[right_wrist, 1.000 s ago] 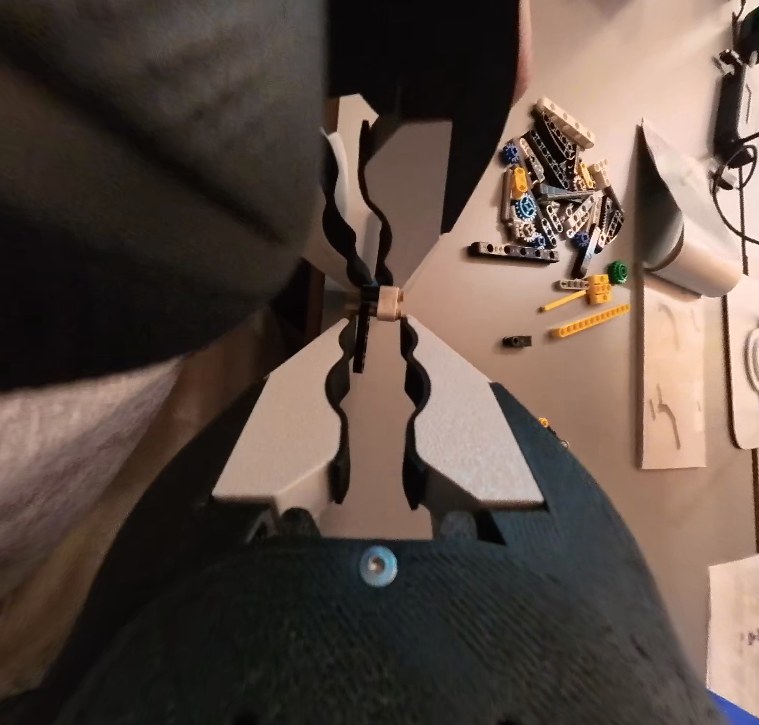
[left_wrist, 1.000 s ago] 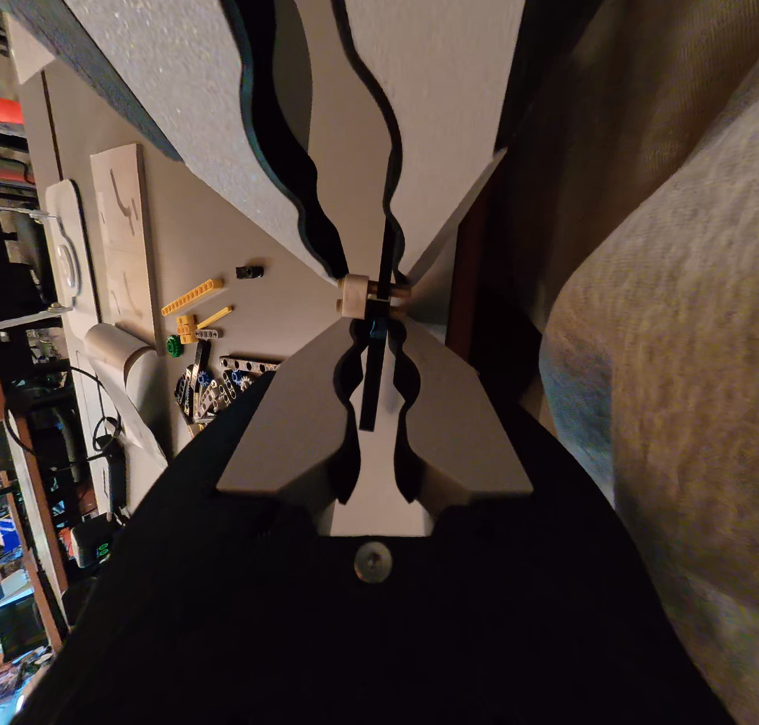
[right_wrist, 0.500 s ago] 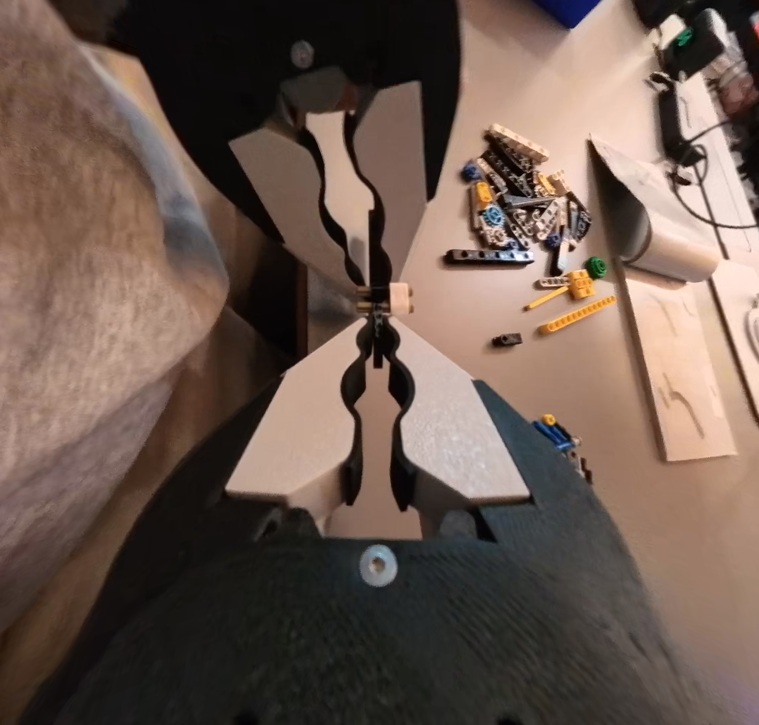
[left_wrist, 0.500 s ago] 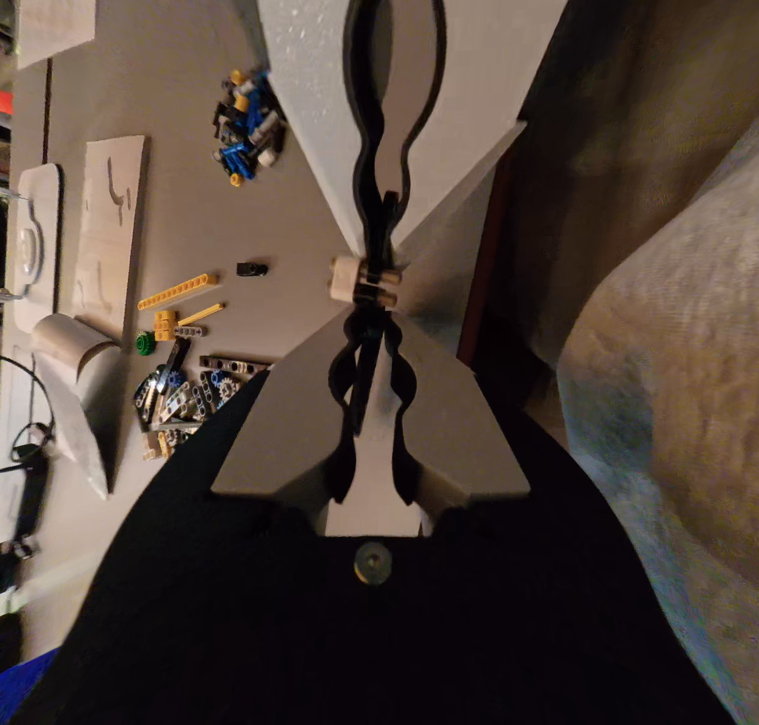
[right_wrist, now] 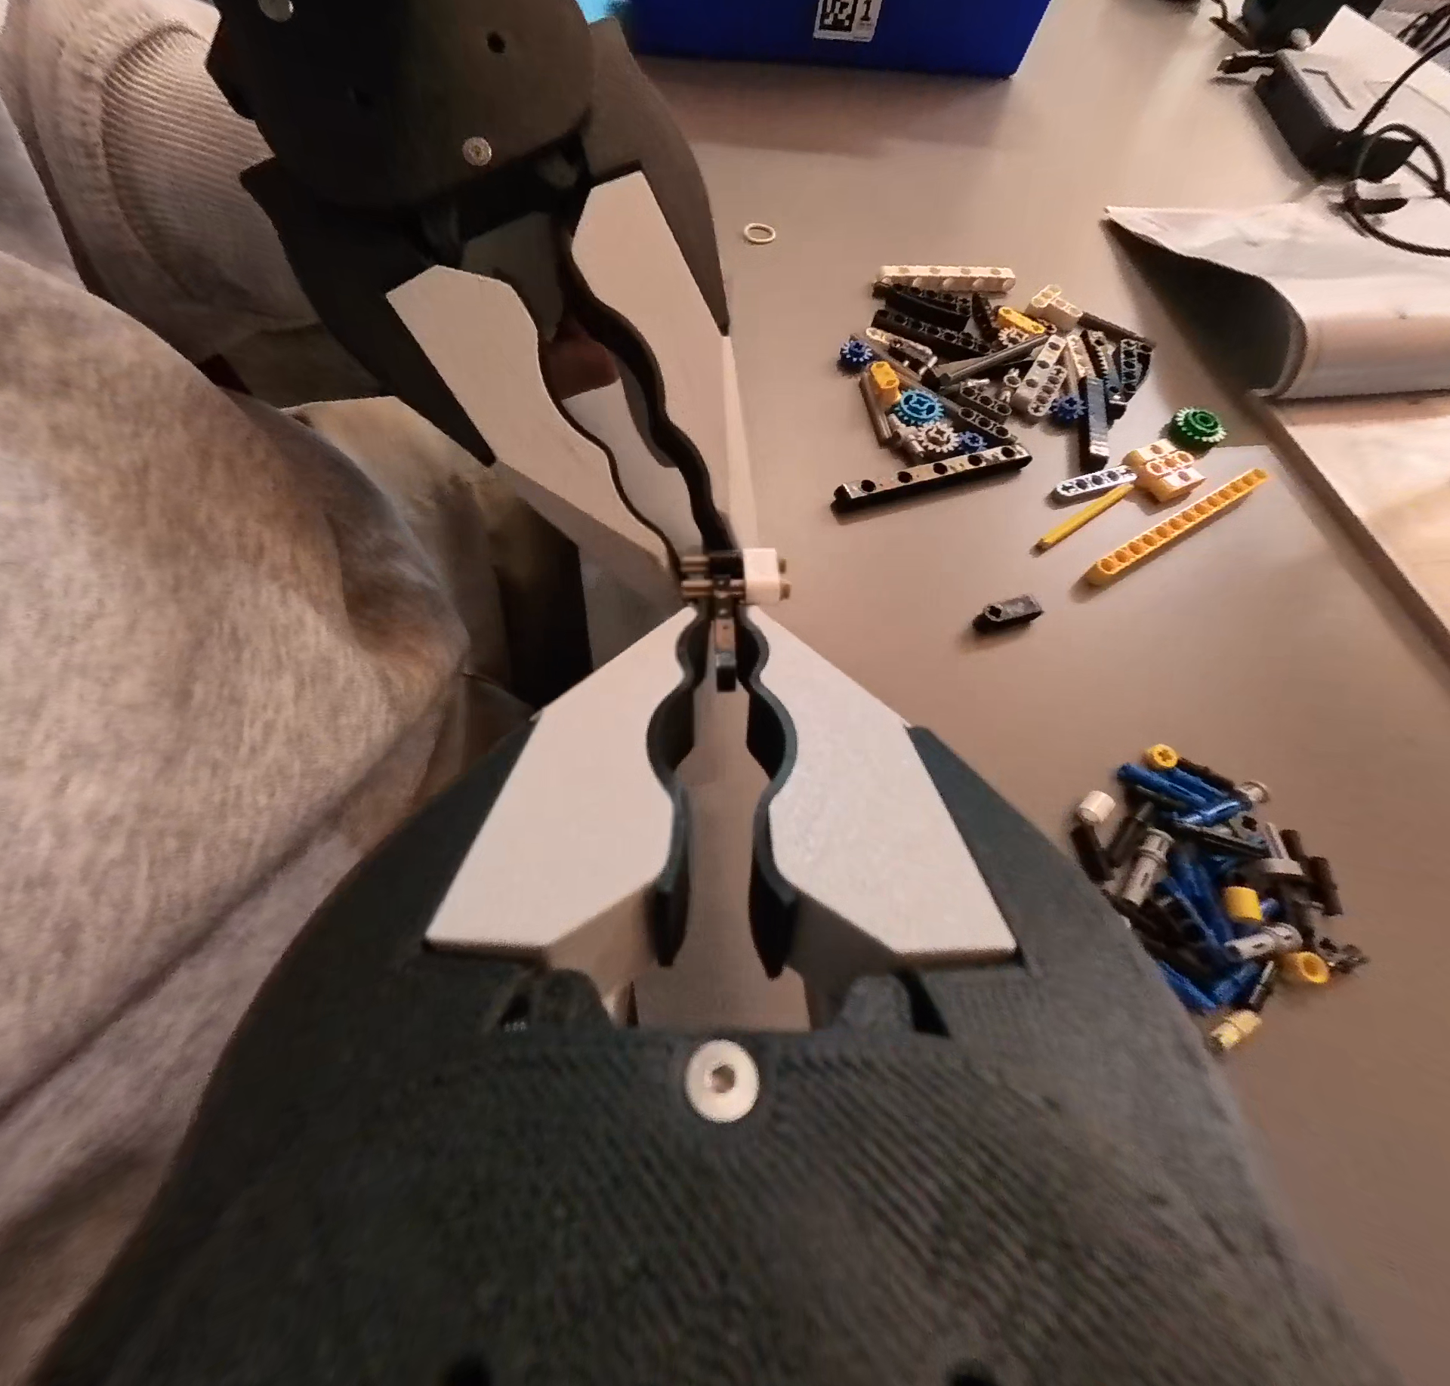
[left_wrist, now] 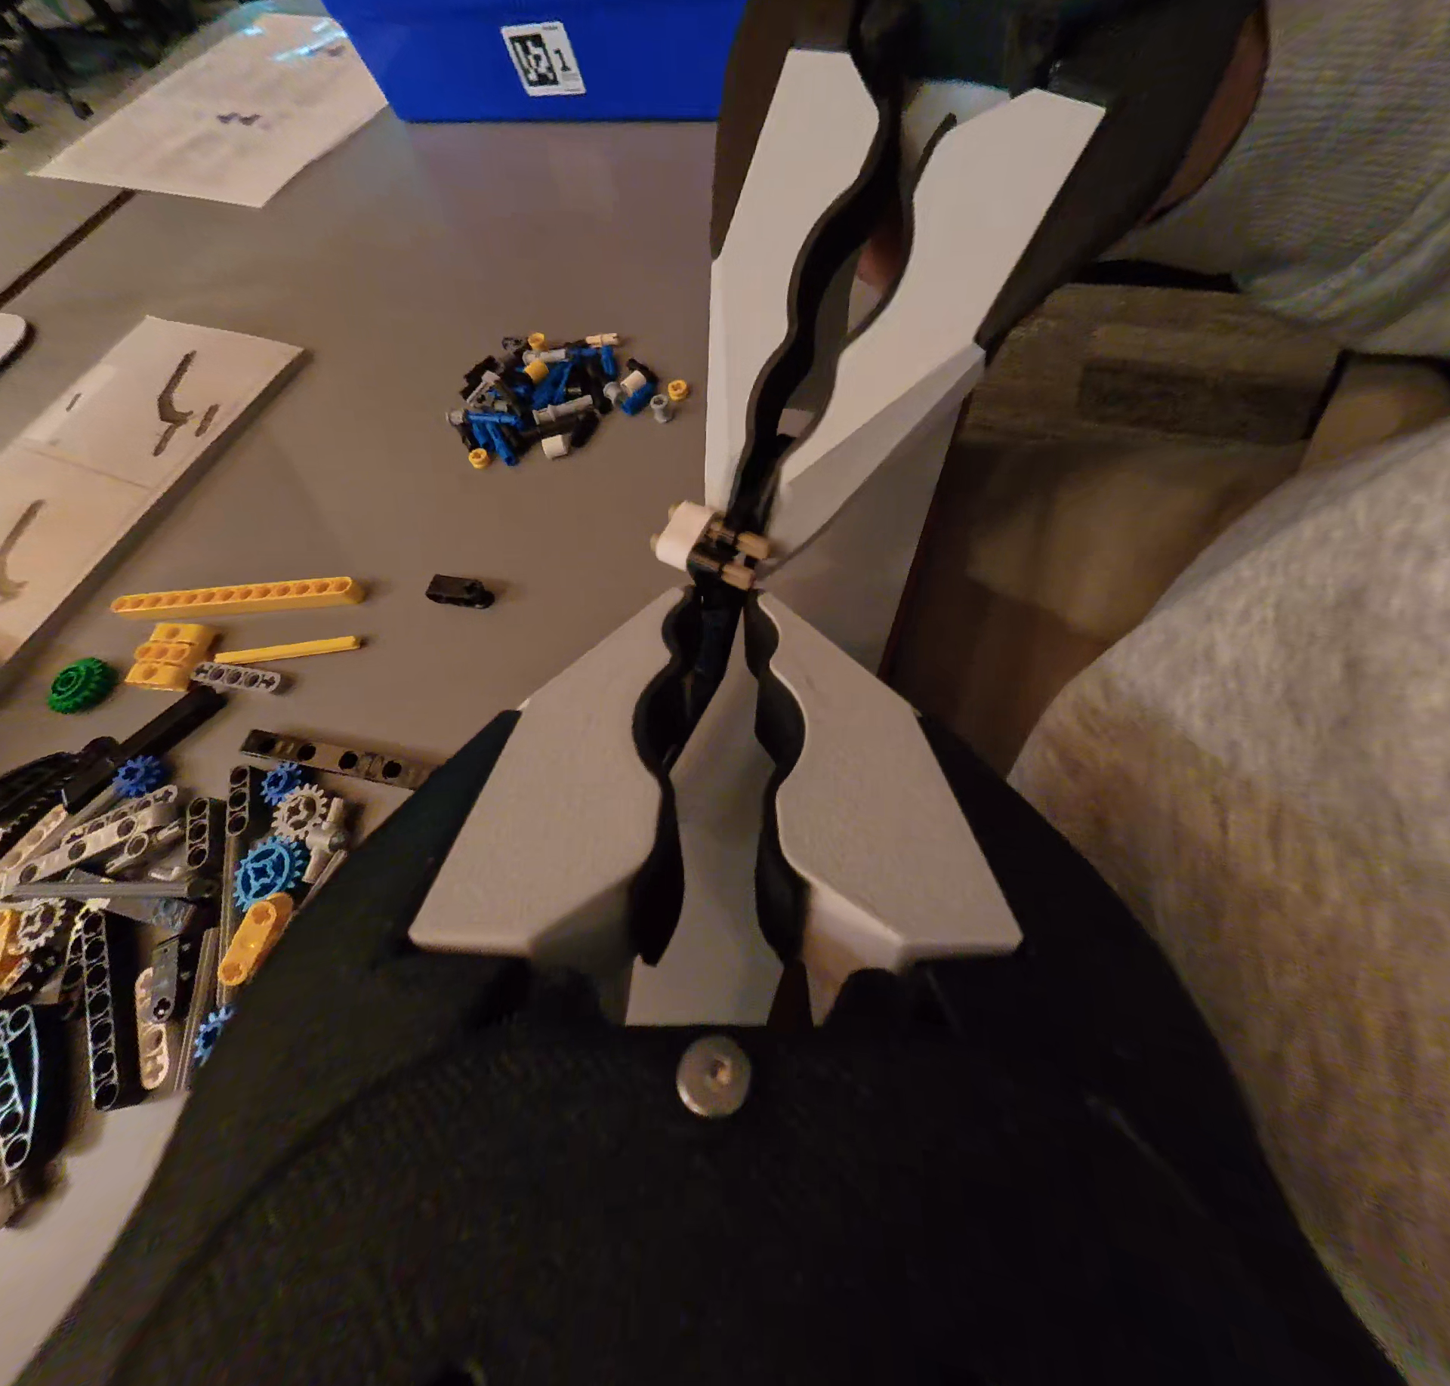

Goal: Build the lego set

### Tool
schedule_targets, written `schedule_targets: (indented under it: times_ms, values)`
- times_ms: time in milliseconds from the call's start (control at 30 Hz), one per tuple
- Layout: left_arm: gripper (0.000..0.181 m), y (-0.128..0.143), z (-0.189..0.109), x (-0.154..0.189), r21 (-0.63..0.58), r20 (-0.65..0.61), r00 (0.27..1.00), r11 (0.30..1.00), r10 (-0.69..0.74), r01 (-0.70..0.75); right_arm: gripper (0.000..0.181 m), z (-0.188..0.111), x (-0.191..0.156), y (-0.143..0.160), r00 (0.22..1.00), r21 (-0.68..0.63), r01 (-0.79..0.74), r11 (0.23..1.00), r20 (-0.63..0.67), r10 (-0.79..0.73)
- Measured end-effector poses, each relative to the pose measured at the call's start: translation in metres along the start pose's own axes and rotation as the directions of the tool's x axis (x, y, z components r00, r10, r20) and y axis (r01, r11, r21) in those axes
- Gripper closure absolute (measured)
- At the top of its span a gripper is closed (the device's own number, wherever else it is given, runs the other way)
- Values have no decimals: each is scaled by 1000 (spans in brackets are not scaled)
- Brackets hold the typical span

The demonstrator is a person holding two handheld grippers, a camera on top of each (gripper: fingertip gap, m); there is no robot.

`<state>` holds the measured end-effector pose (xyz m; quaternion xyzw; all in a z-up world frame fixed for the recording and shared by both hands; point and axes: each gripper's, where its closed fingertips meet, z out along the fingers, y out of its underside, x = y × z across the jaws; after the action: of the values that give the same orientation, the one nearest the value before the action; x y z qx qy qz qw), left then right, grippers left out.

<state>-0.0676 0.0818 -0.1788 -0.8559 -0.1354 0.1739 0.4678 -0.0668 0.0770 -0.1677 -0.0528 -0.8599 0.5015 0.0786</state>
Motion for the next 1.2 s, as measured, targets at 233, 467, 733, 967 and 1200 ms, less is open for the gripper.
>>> schedule_targets:
  times_ms: [233, 467, 733, 967, 1200]
  values:
    - [171, -2, -2, -5, 36, 2, 999, 999, -33, 33, 142, -5, 10, -7, 996, 83, -91, 992, -6, 91]
    - [172, -19, -12, 8, 156, -141, 983, 978, -115, 137, 149, -23, 2, -26, 978, 255, -181, 950, 147, 147]
    - [172, -23, -16, 12, 176, -189, 973, 971, -129, 162, 154, -26, -4, -30, 973, 275, -183, 944, 186, 135]
    - [172, -21, -16, 14, 156, -169, 982, 982, -79, 106, 162, -24, -9, -30, 972, 271, -170, 947, 202, 117]
    - [172, -18, -15, 16, 125, -135, 991, 991, -25, 43, 163, -23, -12, -27, 976, 260, -139, 955, 198, 88]
